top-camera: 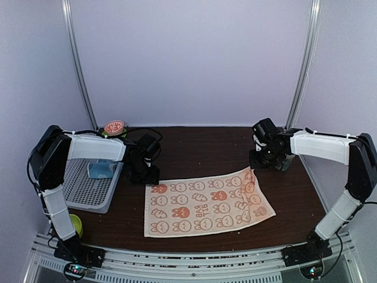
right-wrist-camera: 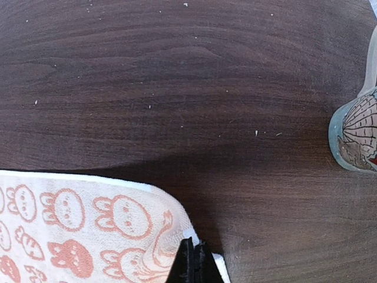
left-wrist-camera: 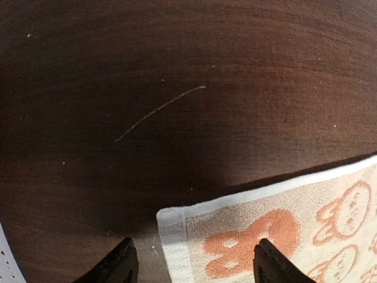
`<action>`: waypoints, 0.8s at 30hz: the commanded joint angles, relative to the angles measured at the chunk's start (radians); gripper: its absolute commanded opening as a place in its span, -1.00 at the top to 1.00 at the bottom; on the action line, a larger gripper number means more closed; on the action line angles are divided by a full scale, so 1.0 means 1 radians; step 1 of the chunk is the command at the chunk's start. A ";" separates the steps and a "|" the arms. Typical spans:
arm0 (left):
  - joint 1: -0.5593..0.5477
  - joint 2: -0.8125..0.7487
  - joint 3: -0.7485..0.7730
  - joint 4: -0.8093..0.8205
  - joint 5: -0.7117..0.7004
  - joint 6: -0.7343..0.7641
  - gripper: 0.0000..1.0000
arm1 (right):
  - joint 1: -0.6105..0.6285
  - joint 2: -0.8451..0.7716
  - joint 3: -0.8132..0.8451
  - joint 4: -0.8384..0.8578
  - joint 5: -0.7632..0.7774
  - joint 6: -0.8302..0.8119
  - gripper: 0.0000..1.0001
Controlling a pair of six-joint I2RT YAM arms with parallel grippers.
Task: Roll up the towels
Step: Pick up the towel from the center of the board.
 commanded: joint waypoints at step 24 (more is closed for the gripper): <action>0.049 0.113 0.020 0.050 0.079 0.035 1.00 | -0.002 -0.046 -0.042 0.020 -0.062 -0.008 1.00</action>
